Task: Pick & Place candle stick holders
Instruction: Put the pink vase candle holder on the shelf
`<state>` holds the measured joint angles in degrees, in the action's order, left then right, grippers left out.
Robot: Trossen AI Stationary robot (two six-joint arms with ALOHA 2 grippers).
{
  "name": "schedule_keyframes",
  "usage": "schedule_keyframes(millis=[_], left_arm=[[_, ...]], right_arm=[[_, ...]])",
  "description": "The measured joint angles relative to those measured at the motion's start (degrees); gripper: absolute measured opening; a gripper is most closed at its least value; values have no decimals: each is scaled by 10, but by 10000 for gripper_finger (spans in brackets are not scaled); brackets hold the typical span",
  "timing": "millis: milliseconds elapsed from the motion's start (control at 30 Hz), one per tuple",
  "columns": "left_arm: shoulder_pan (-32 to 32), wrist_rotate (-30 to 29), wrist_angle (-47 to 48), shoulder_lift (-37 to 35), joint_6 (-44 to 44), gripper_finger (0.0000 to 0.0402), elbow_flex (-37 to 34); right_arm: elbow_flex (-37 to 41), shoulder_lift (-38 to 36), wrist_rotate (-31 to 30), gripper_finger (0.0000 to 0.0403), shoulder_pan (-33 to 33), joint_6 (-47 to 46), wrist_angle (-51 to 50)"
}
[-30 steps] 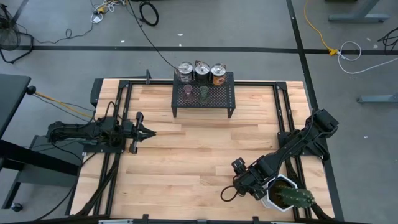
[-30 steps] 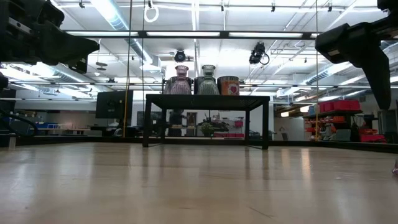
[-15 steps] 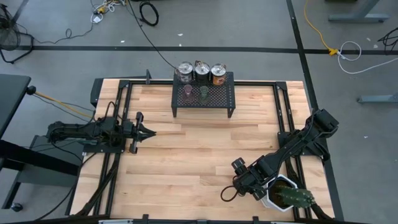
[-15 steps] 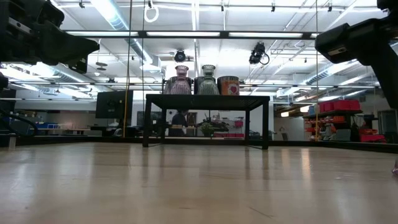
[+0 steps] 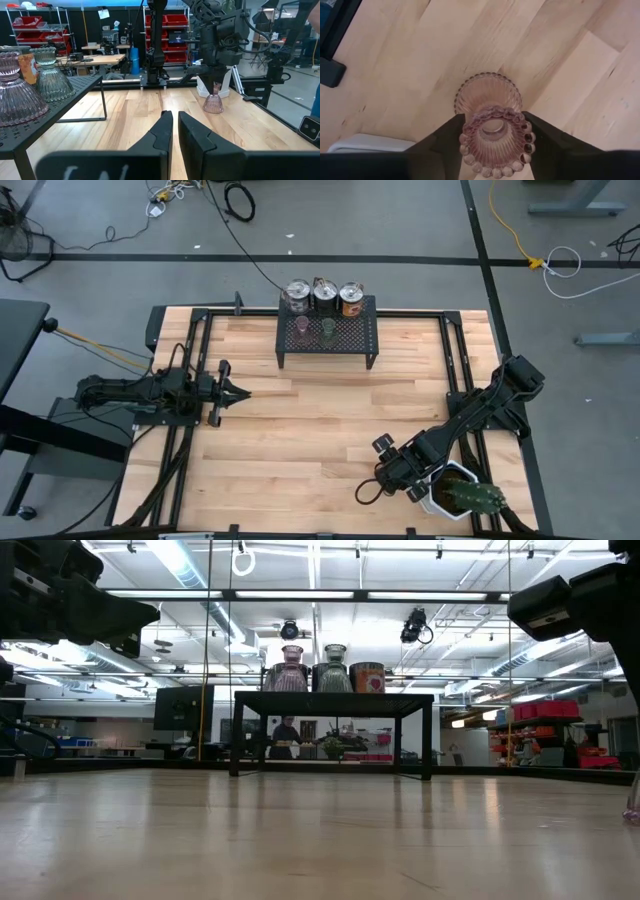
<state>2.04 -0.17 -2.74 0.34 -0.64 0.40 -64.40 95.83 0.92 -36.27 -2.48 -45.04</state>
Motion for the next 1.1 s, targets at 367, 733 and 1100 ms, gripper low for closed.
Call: schedule_keyframes(millis=[367,733,1100], left_arm=[[0,0,0,0,0,34,0],[0,0,0,0,0,34,0],[0,0,0,0,0,34,0]], right_arm=[[0,0,0,181,0,11,0],[0,0,0,176,0,14,0],[0,0,-1,169,0,15,0]])
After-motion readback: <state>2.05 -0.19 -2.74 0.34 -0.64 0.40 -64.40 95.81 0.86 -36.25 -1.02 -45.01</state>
